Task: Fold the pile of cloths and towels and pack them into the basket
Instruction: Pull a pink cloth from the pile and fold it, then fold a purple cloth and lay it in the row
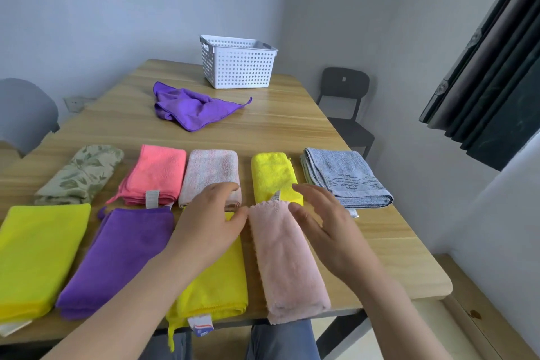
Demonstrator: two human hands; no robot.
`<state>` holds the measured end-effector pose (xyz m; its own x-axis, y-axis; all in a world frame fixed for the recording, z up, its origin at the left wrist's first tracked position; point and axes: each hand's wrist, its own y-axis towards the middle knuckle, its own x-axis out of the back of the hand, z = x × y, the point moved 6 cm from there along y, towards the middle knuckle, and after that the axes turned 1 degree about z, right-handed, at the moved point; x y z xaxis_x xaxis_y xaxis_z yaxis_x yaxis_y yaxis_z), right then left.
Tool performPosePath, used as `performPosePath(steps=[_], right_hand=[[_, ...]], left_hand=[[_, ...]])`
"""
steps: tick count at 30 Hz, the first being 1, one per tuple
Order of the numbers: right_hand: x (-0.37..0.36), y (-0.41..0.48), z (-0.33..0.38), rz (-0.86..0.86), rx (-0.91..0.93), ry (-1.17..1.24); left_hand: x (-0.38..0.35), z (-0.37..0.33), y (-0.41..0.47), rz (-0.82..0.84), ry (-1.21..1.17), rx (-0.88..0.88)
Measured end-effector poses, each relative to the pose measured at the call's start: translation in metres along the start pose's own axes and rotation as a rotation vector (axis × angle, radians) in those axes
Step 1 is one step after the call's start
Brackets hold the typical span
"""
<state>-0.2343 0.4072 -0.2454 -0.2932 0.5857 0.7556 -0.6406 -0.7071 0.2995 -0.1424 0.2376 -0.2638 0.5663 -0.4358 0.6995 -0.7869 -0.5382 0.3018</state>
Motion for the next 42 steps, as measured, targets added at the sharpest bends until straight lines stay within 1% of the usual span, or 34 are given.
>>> performPosePath(steps=[6, 11, 16, 20, 24, 27, 32, 39, 42], right_hand=[[-0.011, 0.058, 0.012, 0.053, 0.084, -0.041], [-0.027, 0.124, 0.016, 0.071, 0.119, -0.047], [-0.058, 0.192, 0.005, 0.142, 0.154, -0.094], [-0.082, 0.242, -0.010, 0.188, 0.132, -0.113], [-0.101, 0.276, -0.023, 0.193, 0.136, -0.114], [-0.111, 0.291, -0.034, 0.212, 0.126, -0.111], [-0.115, 0.303, -0.048, 0.224, 0.122, -0.118], [-0.116, 0.303, -0.051, 0.234, 0.141, -0.117], [-0.114, 0.303, -0.046, 0.228, 0.157, -0.112]], left_hand=[[0.025, 0.031, 0.046, 0.005, -0.126, 0.063], [0.047, 0.067, 0.101, -0.052, -0.116, 0.071], [0.051, 0.094, 0.153, -0.081, -0.075, 0.026], [0.044, 0.126, 0.205, -0.114, -0.021, 0.064], [0.025, 0.159, 0.252, -0.042, 0.149, 0.103], [0.014, 0.169, 0.271, -0.007, 0.315, 0.096], [-0.003, 0.188, 0.290, 0.088, 0.458, 0.131], [-0.004, 0.183, 0.301, 0.072, 0.490, 0.115], [0.001, 0.169, 0.296, 0.011, 0.370, 0.036]])
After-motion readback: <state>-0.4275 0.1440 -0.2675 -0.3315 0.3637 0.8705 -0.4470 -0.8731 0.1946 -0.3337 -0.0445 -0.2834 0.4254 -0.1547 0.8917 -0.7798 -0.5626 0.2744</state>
